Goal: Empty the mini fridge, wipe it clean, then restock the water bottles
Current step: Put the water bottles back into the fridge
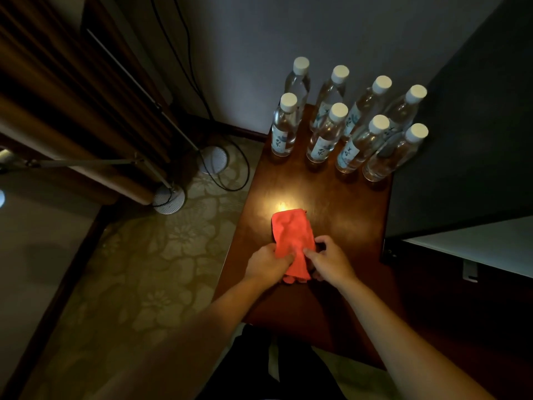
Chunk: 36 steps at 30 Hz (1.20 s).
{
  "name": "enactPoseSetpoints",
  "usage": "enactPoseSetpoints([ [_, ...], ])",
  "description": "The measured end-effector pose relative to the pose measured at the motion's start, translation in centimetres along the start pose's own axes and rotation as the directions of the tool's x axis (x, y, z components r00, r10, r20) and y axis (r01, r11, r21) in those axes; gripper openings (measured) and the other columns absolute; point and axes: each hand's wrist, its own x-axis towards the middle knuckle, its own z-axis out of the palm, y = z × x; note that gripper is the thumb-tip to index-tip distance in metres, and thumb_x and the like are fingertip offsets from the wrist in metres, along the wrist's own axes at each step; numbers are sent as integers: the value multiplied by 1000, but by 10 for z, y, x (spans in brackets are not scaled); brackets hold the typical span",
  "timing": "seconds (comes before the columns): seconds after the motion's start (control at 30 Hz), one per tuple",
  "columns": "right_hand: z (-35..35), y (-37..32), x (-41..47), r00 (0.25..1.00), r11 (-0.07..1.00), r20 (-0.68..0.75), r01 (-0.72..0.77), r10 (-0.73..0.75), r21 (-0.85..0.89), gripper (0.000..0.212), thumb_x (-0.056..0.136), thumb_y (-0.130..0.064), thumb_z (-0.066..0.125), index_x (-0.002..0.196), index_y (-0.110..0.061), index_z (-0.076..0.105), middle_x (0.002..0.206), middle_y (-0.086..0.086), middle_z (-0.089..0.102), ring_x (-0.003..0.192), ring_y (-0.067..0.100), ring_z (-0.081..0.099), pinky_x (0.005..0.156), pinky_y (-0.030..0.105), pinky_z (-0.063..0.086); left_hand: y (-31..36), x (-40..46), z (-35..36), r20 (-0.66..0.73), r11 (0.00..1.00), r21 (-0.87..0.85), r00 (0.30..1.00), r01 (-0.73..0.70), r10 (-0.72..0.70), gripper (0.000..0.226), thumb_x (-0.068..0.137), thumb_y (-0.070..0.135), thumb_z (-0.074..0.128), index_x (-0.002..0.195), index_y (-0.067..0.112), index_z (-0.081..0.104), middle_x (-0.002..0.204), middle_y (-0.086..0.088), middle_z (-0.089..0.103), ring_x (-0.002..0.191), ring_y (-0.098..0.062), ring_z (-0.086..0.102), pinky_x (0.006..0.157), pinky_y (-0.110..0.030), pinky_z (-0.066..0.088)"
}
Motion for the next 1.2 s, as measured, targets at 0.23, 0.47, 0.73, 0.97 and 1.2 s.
enactPoseSetpoints([
  [0.23, 2, 10, -8, 995, 994, 83, -54, 47, 92, 29, 86, -14, 67, 113, -13, 56, 86, 10, 68, 64, 20, 64, 54, 31, 53, -3, -10, 11, -5, 904, -399, 986, 152, -168, 43, 85, 26, 73, 114, 11, 46, 103, -7, 65, 77, -19, 68, 66, -37, 59],
  [0.47, -12, 27, -29, 871, 721, -24, 391, -491, -572, 30, 89, -24, 57, 119, -24, 52, 113, -3, 57, 107, 18, 56, 82, 36, 51, -38, -33, 6, -172, 777, 568, 884, -272, 435, 38, 95, 43, 54, 120, 17, 46, 117, -1, 50, 108, -18, 49, 78, -24, 44],
  [0.73, 16, 50, -36, 622, 206, 249, 566, -742, -798, 28, 81, -29, 57, 108, -23, 63, 117, 0, 58, 103, 25, 57, 73, 37, 49, -41, 0, -10, 65, 323, 839, 669, -439, 741, 49, 99, 39, 32, 134, 19, 60, 140, -4, 58, 123, -25, 58, 90, -43, 53],
  [0.97, 16, 32, -34, 661, 252, 201, 523, -723, -814, 26, 84, -33, 52, 97, -19, 69, 103, 3, 61, 97, 25, 56, 73, 38, 49, -4, 16, -51, 92, 449, 742, 739, -498, 667, 39, 99, 38, 41, 126, 17, 59, 114, -7, 60, 103, -28, 58, 85, -41, 46],
  [1.2, 23, 38, -30, 624, 280, 252, 626, -739, -728, 39, 79, -23, 70, 118, -22, 66, 126, 3, 61, 116, 25, 60, 75, 35, 57, 47, 45, -43, 1, 767, 607, 965, -209, 263, 57, 88, 39, 69, 137, 17, 49, 134, -13, 52, 117, -35, 57, 95, -41, 48],
])
